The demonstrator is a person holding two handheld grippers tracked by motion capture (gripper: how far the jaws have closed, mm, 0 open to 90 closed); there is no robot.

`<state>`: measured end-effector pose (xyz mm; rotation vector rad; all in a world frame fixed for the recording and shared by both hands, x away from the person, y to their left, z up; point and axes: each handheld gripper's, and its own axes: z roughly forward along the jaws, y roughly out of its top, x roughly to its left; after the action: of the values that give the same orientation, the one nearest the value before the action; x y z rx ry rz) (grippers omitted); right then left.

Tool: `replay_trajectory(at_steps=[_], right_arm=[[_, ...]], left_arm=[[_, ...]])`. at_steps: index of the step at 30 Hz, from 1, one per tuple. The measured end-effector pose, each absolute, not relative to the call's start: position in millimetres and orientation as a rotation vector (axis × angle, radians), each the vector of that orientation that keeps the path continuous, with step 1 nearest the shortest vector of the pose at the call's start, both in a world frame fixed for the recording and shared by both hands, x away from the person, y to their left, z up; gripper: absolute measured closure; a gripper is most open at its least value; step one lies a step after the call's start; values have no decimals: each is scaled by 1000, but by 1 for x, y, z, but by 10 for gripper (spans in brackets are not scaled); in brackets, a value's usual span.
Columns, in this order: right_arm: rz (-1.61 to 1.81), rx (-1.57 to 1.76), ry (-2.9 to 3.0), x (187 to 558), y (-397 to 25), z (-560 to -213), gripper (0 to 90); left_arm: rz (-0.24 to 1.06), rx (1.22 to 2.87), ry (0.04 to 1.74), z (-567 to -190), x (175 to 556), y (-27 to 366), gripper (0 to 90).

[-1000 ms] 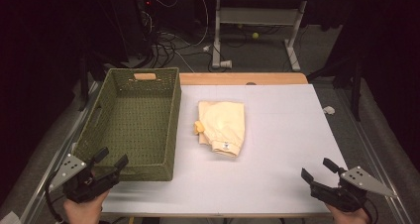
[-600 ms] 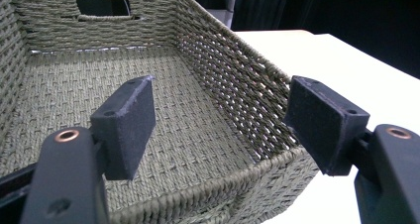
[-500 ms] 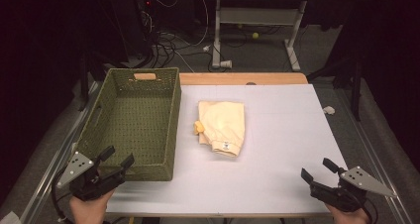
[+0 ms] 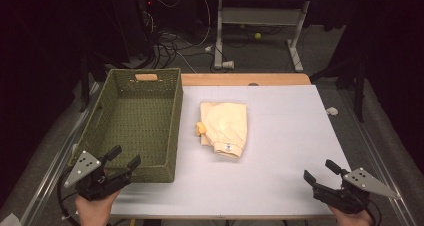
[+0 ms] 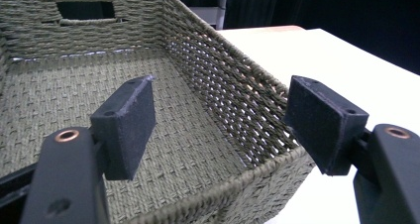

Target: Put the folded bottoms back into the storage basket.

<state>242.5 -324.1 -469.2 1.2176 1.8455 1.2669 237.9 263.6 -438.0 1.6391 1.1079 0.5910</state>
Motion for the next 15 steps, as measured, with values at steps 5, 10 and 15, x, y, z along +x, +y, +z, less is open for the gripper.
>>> replay_trajectory(at_steps=[5,10,15], right_arm=[[1268,1217,1846,243,-324,-469,194],[1267,1217,1847,243,-324,-469,195],[1265,1219,1847,242,-324,-469,196]], left_arm=[[595,1654,1091,-437,238,260,259],[589,1666,1077,-437,240,256,259],[579,1688,1059,-437,243,251,259]])
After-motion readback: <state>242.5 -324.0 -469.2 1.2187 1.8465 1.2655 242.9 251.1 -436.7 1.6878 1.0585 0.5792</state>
